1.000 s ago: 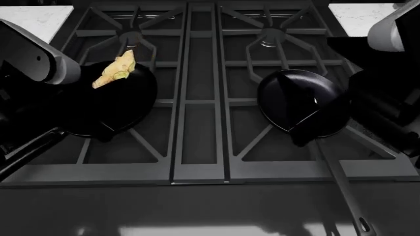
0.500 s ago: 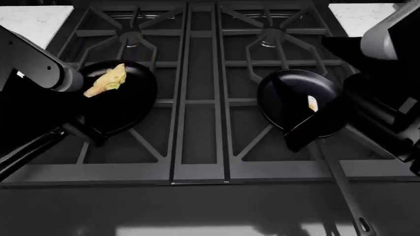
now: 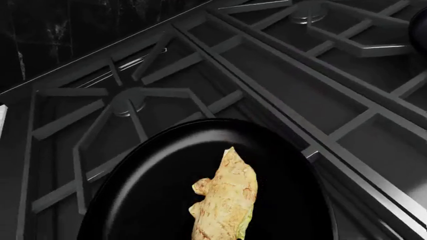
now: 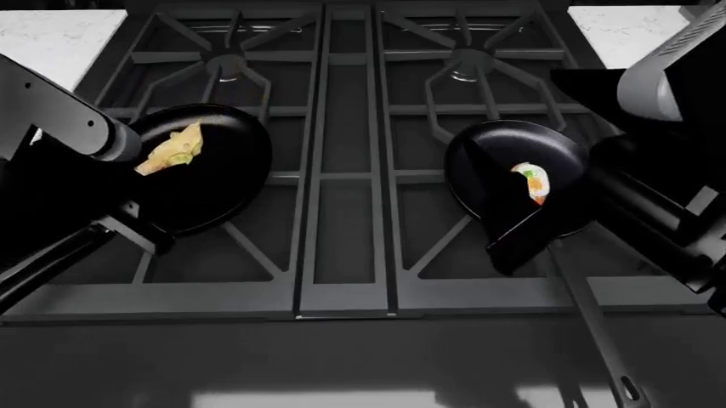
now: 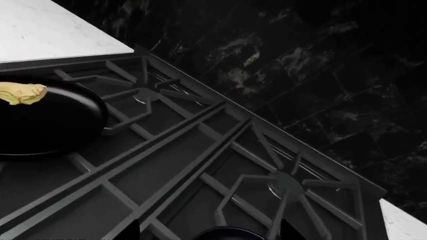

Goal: Place both pans onto different burners. Then place the ginger and the sushi on different pans.

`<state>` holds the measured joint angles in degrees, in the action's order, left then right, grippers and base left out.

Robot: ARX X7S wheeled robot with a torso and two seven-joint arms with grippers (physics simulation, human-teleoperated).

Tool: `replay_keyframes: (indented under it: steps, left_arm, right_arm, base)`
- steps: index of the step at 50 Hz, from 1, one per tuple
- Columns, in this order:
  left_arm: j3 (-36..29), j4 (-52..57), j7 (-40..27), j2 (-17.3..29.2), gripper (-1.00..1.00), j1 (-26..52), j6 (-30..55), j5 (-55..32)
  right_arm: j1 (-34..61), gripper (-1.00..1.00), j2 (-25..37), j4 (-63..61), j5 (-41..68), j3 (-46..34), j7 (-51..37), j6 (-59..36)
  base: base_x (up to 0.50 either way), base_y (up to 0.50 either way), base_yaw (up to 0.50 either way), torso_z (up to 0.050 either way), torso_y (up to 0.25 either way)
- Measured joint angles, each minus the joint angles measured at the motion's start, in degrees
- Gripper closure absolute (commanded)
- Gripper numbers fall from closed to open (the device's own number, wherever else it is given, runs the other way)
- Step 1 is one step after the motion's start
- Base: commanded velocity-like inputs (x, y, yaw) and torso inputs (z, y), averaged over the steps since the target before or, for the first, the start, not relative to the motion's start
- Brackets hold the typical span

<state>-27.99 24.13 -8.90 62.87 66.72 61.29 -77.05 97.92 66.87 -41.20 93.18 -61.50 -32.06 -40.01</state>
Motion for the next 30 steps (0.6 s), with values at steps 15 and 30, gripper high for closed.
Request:
replay_keyframes:
  steps: [15,30]
  left_arm:
    - [-1.65,-0.48,1.11,-0.44,-1.0,-0.29,0.31,2.18]
    - [-1.34,0.58,0.54,0.05,-1.0,0.49,0.67,1.53]
  right_arm:
    - [-0.39,-1.0,0.6,-1.18,-0.23,0.07,-0.78,-0.28]
    - [1.52,-1.0,0.55,-3.09,0.55,0.76,-1.78,-2.33]
  base:
    - [0.0,0.0,0.0,0.0,0.0]
    - [0.0,0.0,0.0,0.0,0.0]
